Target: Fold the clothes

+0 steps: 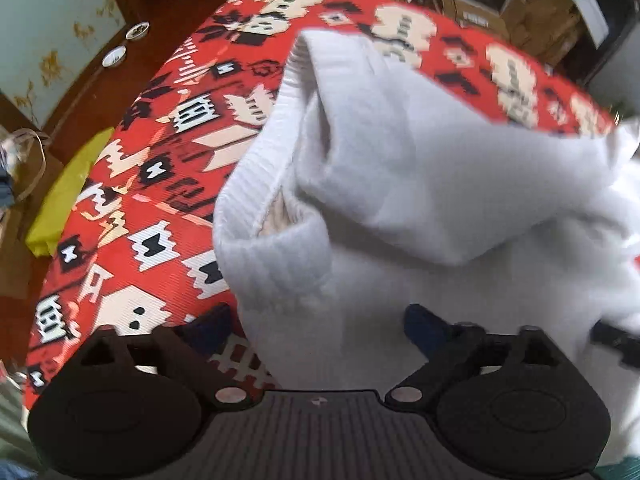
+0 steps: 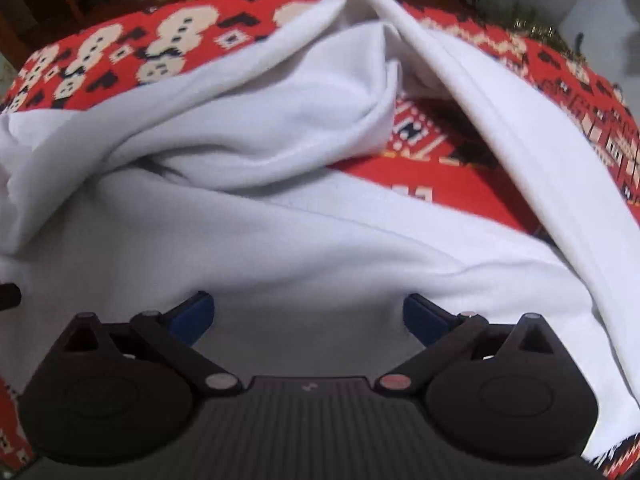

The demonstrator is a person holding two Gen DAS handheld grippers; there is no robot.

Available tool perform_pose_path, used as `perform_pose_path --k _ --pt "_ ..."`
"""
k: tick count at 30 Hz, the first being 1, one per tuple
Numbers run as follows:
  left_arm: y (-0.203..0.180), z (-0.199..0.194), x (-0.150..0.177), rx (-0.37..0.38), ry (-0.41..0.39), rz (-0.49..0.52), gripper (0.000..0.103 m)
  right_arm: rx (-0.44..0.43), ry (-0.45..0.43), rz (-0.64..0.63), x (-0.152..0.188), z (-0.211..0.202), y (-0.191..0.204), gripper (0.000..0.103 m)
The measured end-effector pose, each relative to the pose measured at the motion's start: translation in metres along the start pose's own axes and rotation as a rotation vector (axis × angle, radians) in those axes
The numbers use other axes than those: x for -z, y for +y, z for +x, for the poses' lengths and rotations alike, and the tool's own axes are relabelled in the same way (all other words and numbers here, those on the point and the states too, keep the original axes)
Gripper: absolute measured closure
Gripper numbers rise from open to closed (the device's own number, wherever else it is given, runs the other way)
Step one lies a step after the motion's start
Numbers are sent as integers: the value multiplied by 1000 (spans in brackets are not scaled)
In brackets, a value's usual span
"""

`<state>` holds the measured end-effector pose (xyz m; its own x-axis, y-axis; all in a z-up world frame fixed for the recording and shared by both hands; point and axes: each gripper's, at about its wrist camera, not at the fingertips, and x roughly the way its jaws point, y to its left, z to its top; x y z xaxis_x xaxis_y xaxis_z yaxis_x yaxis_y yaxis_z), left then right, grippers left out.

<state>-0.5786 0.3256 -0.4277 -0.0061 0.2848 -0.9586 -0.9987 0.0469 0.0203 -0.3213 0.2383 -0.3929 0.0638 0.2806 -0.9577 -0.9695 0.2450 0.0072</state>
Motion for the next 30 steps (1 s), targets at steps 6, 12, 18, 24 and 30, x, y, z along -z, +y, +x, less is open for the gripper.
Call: perform_pose_path --k 6,12,18,24,30 --pt "0 -3 5 -11 -14 -29 0 3 -24 1 7 -4 -1 0" --pt "-3 -6 18 -23 -85 -50 0 13 -62 19 6 -5 0 0" --pt "-1 -2 3 -8 -25 -28 0 14 -77 18 9 -6 0 0" --pt "5 -10 -5 18 -20 -12 33 -11 -58 -40 -2 -12 6 23" --pt "37 -17 -5 84 -56 -156 80 -153 -158 -261 -10 -44 44 61"
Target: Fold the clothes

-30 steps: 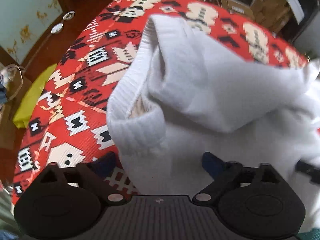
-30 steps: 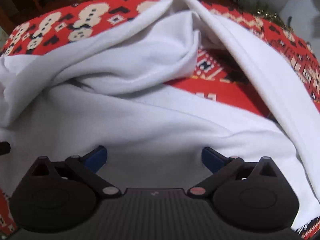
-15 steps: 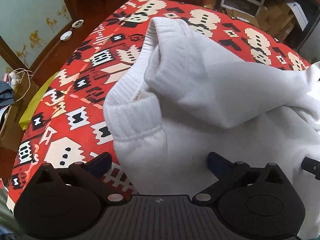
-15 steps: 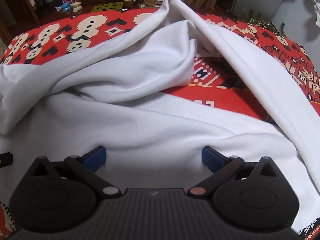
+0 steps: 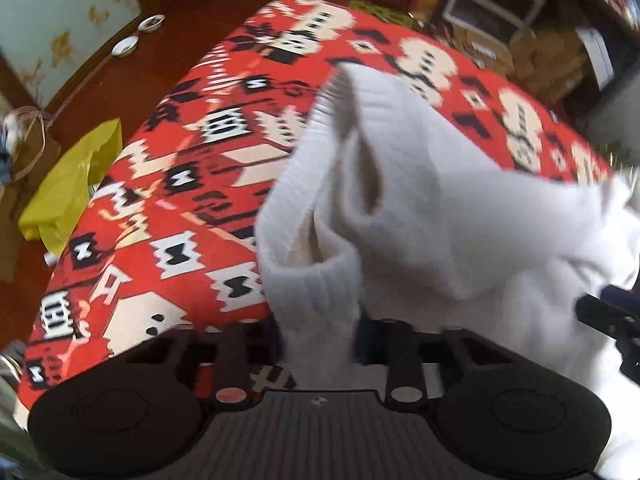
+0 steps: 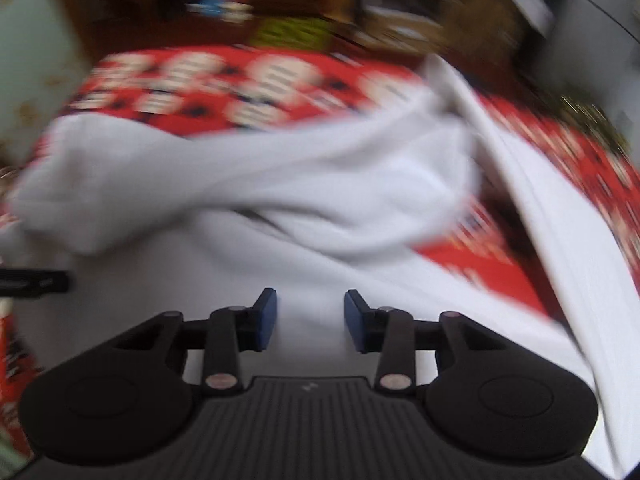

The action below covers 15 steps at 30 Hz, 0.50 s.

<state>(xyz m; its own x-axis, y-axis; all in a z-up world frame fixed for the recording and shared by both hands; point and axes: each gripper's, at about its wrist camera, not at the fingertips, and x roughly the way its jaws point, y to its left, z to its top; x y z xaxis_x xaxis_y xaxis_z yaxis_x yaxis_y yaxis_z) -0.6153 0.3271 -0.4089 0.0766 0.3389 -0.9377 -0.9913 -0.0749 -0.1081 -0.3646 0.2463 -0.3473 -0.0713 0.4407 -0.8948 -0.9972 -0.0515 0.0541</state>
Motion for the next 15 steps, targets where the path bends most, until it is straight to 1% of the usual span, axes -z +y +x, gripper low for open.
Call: perform_pose_path --k 2,4,8,10,11,12,14,15 --pt "11 -2 1 41 -4 -65 91 -90 -40 -130 -16 -3 24 61" --pt "22 -5 2 72 -4 -139 92 -178 -80 -264 -31 -5 49 61" --pt "32 -18 0 106 -16 -188 94 -306 -57 -464 -48 9 93 60" --pt "35 -21 1 121 -21 -197 94 -334 -59 -551 -47 17 111 55" --pt "37 -23 1 129 -23 -202 95 -344 -63 -595 -46 20 120 50" --pt "39 -23 3 136 -20 -208 95 -355 -68 -639 -43 24 128 48" --pt "45 -25 7 145 -13 -236 96 -338 -64 -686 -37 30 140 48" --pt "49 -28 10 152 -11 -257 96 -326 -61 -704 -34 33 145 55"
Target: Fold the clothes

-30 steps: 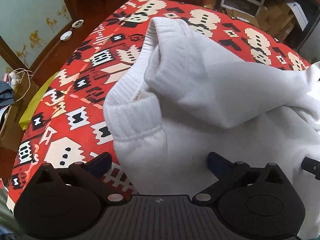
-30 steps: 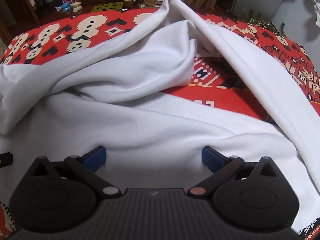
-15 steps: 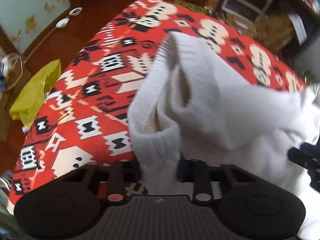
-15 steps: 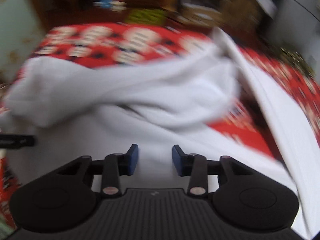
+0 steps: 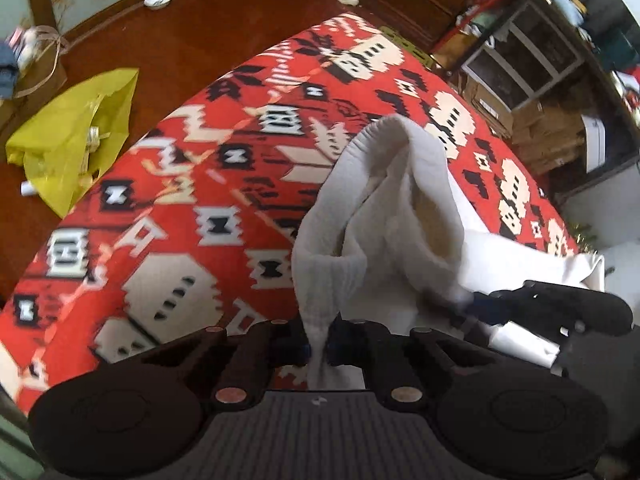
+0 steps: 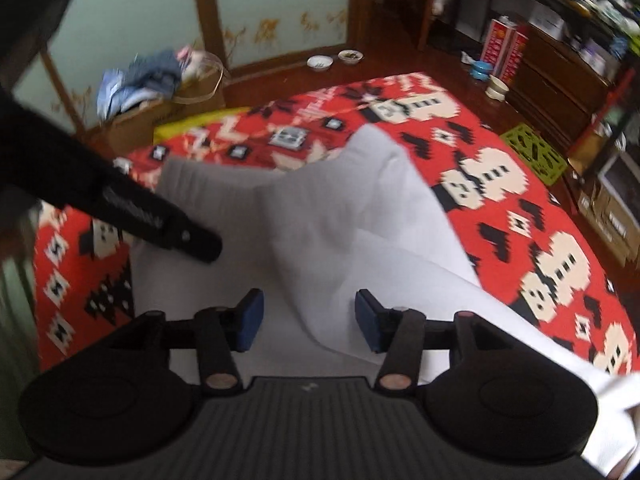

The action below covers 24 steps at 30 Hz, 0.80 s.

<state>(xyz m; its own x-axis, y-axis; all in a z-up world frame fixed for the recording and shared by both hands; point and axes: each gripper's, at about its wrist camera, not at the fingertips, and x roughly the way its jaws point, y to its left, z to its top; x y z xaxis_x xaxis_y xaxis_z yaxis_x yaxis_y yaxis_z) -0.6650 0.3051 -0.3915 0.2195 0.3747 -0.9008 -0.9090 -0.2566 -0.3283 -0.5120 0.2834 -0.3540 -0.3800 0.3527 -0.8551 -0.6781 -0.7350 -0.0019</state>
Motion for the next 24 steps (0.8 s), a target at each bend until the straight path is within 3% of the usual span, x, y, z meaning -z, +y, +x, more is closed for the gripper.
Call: perform_pose_path --k 1,2,8,13,17,20,24 --pt "5 -5 0 8 -3 -21 97 14 11 -6 0 4 2 71" --pt "10 -11 1 11 -10 -37 97 30 23 -6 -2 7 1 100" --pt "43 -50 0 30 -44 -124 97 98 -71 85 -38 -19 -47 101" --pt "61 -72 2 41 -92 -194 97 184 -163 155 -97 -32 -109 101" --pt "64 -84 -9 67 -158 -207 97 216 -194 152 -157 -11 -148 101" --pt "67 -86 -20 20 -216 -176 97 200 -177 115 -200 17 -156 101" --pt "93 -62 -26 -38 -179 -206 97 181 -136 90 -248 66 -140 101"
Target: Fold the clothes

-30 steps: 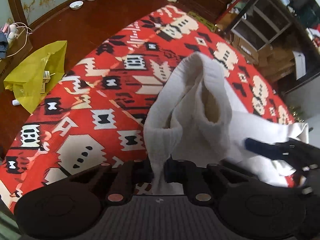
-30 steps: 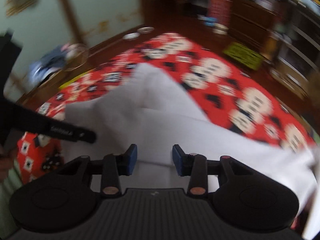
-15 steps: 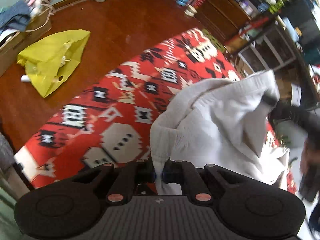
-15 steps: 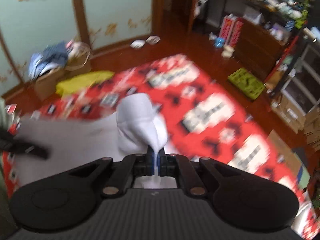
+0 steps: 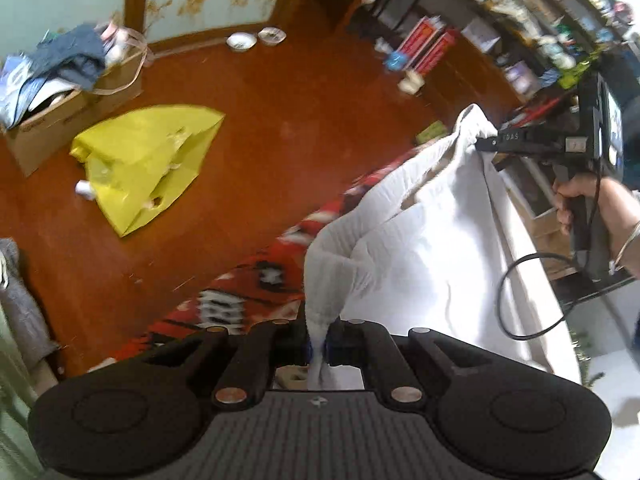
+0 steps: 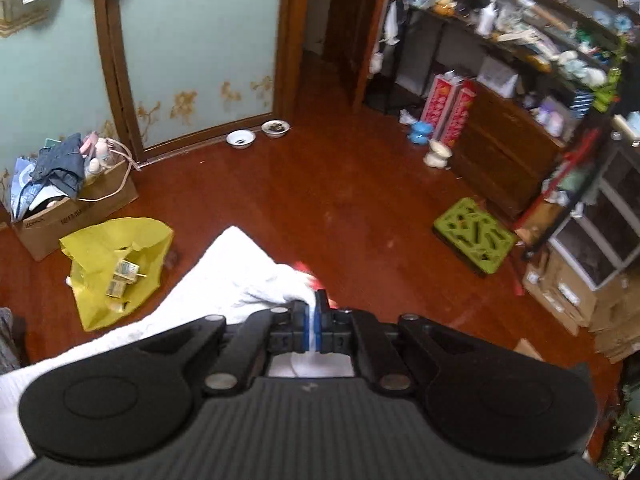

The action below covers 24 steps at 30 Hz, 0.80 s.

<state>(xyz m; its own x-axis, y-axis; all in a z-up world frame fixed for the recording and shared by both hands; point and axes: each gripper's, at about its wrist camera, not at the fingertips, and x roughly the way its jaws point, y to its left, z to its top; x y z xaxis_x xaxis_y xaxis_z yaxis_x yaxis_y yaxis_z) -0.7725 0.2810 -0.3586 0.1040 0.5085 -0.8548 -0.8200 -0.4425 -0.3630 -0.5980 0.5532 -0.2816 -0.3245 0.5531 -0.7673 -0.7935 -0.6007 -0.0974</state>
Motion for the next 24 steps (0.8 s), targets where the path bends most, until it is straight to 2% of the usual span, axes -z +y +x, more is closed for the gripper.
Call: perform_pose_path --k 3,5,6,7,8,11,12,15,17,21,24 --pt "20 26 3 -27 63 -27 94 -30 96 3 -8 49 26 100" --pt "25 31 5 -48 65 -32 79 -40 169 4 2 77 38 100" --pt "28 34 5 -59 66 -34 77 -33 190 4 8 86 43 96" --pt "28 31 5 -65 55 -30 71 -26 201 5 14 92 46 88" --pt "29 28 5 -70 44 -27 64 -23 191 6 19 92 45 69" --pt "28 19 6 -73 28 -8 59 -25 164 16 30 90 38 47" --pt "28 16 7 -74 22 -1 58 -31 155 23 31 87 33 46" --pt "14 1 4 -117 -19 90 52 -60 118 107 41 56 6 46" --pt "0 -10 3 -141 -54 168 44 -84 95 171 48 33 -13 46" --pt "-32 -21 2 -95 -66 273 43 -76 64 272 86 -31 -54 46" --pt "-62 -14 9 -16 -26 341 43 -44 60 362 130 -79 -82 46"
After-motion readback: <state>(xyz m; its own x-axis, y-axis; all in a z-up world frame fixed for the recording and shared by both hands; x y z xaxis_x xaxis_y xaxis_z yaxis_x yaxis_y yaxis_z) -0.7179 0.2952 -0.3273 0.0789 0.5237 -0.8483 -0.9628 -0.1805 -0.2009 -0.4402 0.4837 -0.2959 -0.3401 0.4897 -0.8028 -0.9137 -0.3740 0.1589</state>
